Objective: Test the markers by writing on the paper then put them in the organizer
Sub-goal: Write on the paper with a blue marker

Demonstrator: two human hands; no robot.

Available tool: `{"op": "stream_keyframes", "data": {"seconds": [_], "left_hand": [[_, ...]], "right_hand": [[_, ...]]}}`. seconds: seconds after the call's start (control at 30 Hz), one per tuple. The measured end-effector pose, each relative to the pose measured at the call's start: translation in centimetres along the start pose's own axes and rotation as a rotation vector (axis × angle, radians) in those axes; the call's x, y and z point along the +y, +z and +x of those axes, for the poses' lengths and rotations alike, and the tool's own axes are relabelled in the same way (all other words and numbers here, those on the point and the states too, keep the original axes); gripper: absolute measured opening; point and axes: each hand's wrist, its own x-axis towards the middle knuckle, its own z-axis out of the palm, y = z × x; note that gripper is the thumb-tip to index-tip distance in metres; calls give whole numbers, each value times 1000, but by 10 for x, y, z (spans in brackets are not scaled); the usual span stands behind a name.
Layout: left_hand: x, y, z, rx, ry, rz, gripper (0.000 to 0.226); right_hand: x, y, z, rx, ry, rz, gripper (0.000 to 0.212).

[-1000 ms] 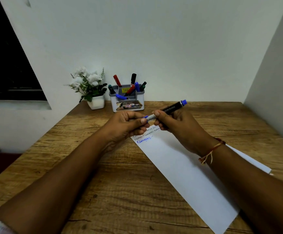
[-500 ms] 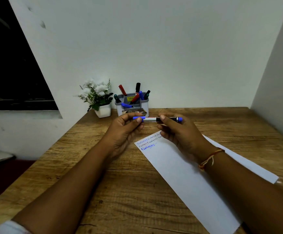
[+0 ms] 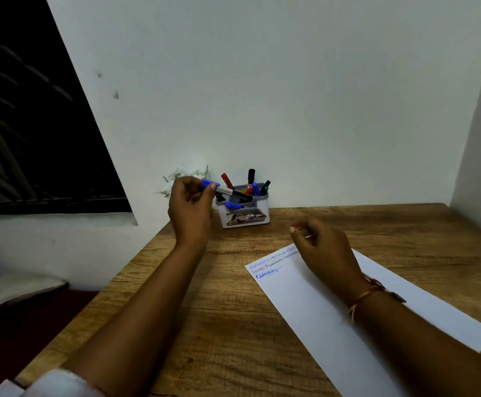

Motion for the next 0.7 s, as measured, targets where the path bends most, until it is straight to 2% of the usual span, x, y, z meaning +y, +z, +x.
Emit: {"op": "stream_keyframes", "data": {"seconds": [0.2, 0.37, 0.53, 0.7], "left_hand": [[-4, 17, 42, 39, 184, 233, 16], [-33, 30, 48, -53, 187, 396, 10], [-58, 36, 46, -152, 117, 540, 3], [-72, 38, 43, -231, 102, 701, 13]], "right_hand": [[-8, -2, -4, -88, -117, -183, 20], [-8, -5, -3, -140, -158, -271, 22], [-6, -7, -2, -154, -184, -341, 20], [-12, -9, -2, -210, -196, -386, 21]]}}
